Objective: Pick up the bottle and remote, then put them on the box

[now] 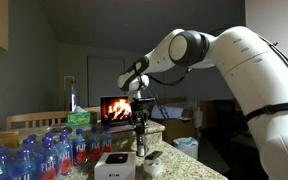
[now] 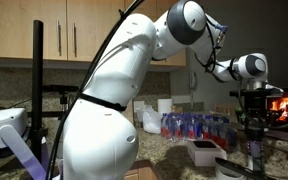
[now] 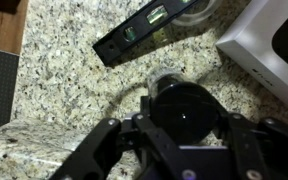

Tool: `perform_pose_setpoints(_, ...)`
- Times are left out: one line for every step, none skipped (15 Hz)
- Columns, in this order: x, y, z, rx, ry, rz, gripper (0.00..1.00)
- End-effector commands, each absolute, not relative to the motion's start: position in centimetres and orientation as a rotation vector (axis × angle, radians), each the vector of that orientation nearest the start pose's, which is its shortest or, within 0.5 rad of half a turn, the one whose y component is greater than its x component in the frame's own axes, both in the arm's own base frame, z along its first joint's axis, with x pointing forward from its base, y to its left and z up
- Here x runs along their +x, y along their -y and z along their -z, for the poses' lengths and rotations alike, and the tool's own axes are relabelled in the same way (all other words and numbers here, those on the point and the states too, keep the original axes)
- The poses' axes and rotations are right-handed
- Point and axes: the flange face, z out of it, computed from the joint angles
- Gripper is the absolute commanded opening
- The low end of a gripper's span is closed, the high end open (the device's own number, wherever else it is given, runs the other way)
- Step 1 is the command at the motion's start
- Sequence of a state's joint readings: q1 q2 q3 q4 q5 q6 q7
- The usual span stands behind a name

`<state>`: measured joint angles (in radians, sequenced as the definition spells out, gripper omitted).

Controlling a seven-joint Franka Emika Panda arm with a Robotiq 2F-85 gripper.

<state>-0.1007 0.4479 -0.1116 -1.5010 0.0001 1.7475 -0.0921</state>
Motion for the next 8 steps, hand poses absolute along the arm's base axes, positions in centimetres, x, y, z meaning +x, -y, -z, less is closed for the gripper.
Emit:
perform_pose_setpoints(64.4, 12.2, -42.9, -3.166, -0.14, -0.292, 0.31)
perform_pose_setpoints(64.1, 11.7, -44.0, -3.183, -0.1, -0.281, 0.31)
perform_pose_setpoints(63.7, 11.1, -45.5, -3.203, -0.064, -0.271, 0.31)
perform_pose_setpoints(63.4, 10.6, -46.7, -3.219, -0.016, -0.269, 0.31)
perform_pose_setpoints(63.1, 9.8, -47.9, -3.234, 0.034, -0.282, 0.31)
perform_pose_setpoints(62.8, 8.9, -49.3, -3.243, 0.097, -0.309, 0.31)
perform_pose_setpoints(62.4, 8.1, -50.1, -3.249, 0.154, -0.324, 0.31)
perform_pose_setpoints(62.1, 7.1, -51.5, -3.251, 0.214, -0.332, 0.31)
